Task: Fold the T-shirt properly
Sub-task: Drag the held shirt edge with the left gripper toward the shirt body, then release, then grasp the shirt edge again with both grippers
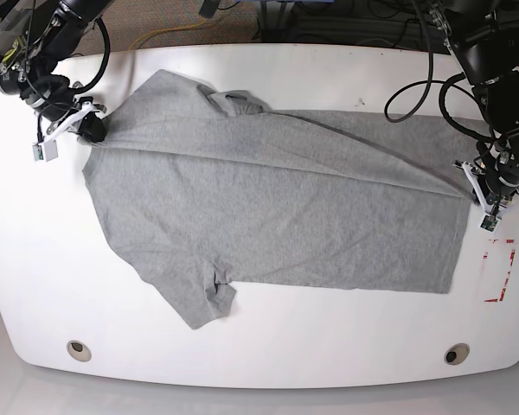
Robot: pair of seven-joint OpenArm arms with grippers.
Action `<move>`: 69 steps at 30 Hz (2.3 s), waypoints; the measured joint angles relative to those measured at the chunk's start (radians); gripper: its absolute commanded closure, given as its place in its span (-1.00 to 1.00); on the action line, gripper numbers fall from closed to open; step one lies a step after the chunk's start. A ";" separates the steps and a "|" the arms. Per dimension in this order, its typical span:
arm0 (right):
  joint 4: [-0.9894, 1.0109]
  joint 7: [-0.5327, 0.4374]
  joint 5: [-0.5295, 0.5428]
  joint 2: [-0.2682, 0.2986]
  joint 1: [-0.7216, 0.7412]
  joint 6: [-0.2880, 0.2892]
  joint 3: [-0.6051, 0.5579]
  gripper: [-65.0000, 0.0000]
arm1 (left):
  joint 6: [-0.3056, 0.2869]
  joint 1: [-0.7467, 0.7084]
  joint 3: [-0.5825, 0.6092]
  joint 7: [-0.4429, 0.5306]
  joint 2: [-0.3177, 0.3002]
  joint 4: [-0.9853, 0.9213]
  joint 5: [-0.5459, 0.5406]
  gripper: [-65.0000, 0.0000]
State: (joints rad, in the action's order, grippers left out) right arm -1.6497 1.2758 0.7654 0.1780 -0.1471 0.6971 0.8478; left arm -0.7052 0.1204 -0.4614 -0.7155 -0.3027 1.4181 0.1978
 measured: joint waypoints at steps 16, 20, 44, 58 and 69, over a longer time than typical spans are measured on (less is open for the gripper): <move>0.000 0.002 -0.112 0.002 0.070 -0.003 0.008 -0.66 | 0.001 0.079 0.002 0.024 -0.022 -0.211 0.004 -0.47; -0.005 0.011 0.076 0.014 -0.009 -0.001 0.008 -0.71 | 0.000 0.075 0.005 0.020 -0.029 -0.196 0.000 -0.45; -0.003 0.003 0.219 -0.117 -0.227 -0.092 -0.005 -0.57 | -0.001 -0.241 0.056 0.023 0.043 0.174 -0.101 -0.45; -0.014 -0.034 0.164 -0.153 -0.216 -0.094 -0.137 -0.12 | 0.005 -0.237 0.103 0.047 0.033 0.130 -0.114 -0.44; -0.016 0.010 0.103 -0.153 -0.207 -0.095 -0.138 1.00 | 0.007 -0.231 0.101 0.074 0.028 0.087 -0.136 -0.25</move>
State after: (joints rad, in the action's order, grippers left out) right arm -1.6661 1.2858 0.8688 0.0254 -0.3538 0.6022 0.7097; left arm -0.6983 -0.1104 -0.3607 -0.6415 -0.2745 1.5055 0.0616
